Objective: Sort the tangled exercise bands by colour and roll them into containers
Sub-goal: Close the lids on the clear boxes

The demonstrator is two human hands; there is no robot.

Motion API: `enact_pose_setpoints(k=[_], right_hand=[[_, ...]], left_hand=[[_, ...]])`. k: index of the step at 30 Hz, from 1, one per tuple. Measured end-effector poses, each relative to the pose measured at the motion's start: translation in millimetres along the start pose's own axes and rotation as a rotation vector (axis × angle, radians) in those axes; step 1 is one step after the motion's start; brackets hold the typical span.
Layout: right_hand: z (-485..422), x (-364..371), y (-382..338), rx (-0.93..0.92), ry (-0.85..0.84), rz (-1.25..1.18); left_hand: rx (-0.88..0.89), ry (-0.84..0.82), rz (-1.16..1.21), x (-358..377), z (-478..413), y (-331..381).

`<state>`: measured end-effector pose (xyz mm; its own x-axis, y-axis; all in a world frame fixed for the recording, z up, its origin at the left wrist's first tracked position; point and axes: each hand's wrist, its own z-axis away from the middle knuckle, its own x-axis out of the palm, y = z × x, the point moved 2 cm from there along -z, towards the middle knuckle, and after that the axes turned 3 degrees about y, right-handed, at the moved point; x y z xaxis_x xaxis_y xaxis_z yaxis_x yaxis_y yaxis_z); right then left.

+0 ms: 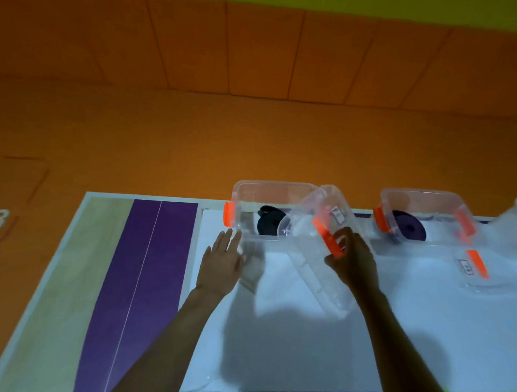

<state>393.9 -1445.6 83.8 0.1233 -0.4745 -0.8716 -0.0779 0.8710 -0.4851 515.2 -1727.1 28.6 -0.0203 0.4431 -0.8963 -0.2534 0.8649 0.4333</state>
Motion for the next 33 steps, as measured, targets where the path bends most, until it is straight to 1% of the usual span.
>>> enact_pose_setpoints(k=[1,3,7,10,14,16,18,21,22,24,25,26,27,28,30,31,32,33], right_hand=[[-12.7,3.1,-12.5,-0.070,-0.022,0.073],[-36.3,9.9,-37.6,-0.174,-0.080,0.171],[-81.1,34.7,-78.9,-0.309,-0.177,0.197],[-110.3,56.6,-98.0,-0.382,-0.240,0.257],[-139.6,82.2,-108.6,-0.447,-0.304,0.296],[-146.2,94.7,-107.9,-0.468,-0.342,0.272],[-148.1,104.0,-103.2,-0.483,-0.327,0.204],[-149.9,108.8,-86.0,-0.511,-0.284,0.088],[-150.8,108.3,-79.1,-0.532,-0.295,0.041],[-151.2,103.9,-64.3,-0.593,-0.315,-0.078],[-149.5,100.6,-56.4,-0.632,-0.290,-0.114],[-147.8,99.6,-46.5,-0.659,-0.231,-0.127],[-145.6,98.2,-36.8,-0.646,-0.145,-0.112],[-142.8,96.6,-26.9,-0.571,-0.051,-0.090],[-136.8,93.5,-6.0,-0.269,0.089,-0.090],[-133.7,91.9,1.5,-0.088,0.093,-0.132],[-130.9,90.9,6.7,0.080,0.061,-0.222],[-128.5,88.1,7.5,0.218,0.015,-0.364]], left_hand=[[-0.012,0.069,0.052,-3.8,-3.4,-4.7],[-0.084,0.152,0.157,-13.3,-13.4,-11.9],[-0.258,0.234,0.424,-33.7,-44.9,-14.1],[-0.356,0.198,0.549,-38.9,-70.7,-5.8],[-0.361,0.098,0.607,-20.6,-102.4,-8.4],[-0.371,0.078,0.566,-1.3,-114.3,-19.7],[-0.392,0.104,0.504,10.4,-119.9,-26.1],[-0.515,0.158,0.436,20.8,-118.5,-27.1],[-0.546,0.168,0.469,19.6,-116.7,-24.6],[-0.526,0.209,0.550,18.9,-114.7,-21.6],[-0.516,0.231,0.583,21.7,-114.6,-22.7],[-0.511,0.246,0.629,23.0,-114.7,-22.7],[-0.526,0.264,0.692,23.5,-115.7,-23.6],[-0.558,0.273,0.757,24.9,-116.7,-25.0],[-0.625,0.248,0.871,26.5,-117.4,-26.4],[-0.660,0.221,0.922,28.4,-118.1,-27.7],[-0.688,0.191,0.977,29.7,-118.2,-28.7],[-0.697,0.168,1.040,30.9,-117.8,-29.6]])
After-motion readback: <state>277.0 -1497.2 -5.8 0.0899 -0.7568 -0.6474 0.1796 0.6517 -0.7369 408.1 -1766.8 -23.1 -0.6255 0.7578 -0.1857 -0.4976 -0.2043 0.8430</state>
